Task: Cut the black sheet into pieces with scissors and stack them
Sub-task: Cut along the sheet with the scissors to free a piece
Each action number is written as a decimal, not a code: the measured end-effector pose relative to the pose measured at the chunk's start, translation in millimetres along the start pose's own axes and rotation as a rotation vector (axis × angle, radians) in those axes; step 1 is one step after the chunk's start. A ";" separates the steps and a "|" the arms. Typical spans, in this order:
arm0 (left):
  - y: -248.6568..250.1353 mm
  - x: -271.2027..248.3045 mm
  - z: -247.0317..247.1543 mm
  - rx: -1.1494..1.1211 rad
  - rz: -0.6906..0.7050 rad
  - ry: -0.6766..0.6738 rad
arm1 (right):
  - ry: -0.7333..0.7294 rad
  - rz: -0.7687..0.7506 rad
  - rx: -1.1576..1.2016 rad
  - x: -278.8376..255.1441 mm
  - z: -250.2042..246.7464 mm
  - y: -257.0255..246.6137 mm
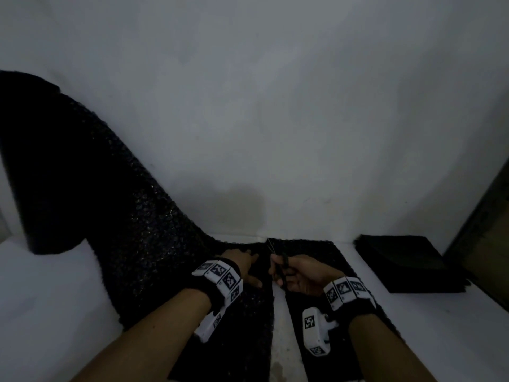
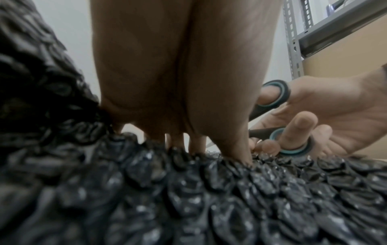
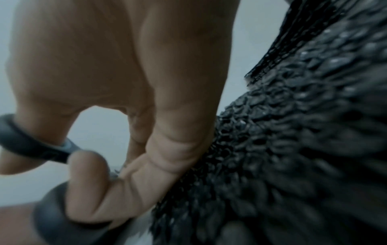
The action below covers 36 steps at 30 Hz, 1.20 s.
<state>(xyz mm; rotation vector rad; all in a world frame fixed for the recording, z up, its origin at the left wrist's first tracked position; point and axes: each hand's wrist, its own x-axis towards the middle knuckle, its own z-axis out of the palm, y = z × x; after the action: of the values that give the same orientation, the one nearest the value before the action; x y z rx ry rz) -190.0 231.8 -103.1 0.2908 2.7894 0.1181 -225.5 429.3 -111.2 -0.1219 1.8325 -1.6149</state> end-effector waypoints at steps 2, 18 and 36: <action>-0.3 -0.5 -0.5 0.001 0.005 -0.006 | 0.004 0.033 -0.037 2.4 -0.6 -3.8; -0.7 1.2 0.9 -0.010 0.002 -0.001 | 0.019 0.023 -0.236 26.9 -8.8 -19.8; 2.1 -0.7 -5.2 0.031 0.019 -0.045 | 0.000 -0.087 0.003 -1.0 10.5 -15.7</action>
<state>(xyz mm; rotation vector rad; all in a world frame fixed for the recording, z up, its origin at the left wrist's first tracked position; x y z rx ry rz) -190.8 233.5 -97.8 0.3240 2.7469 0.0717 -224.6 417.4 -96.4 -0.2030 1.8475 -1.6762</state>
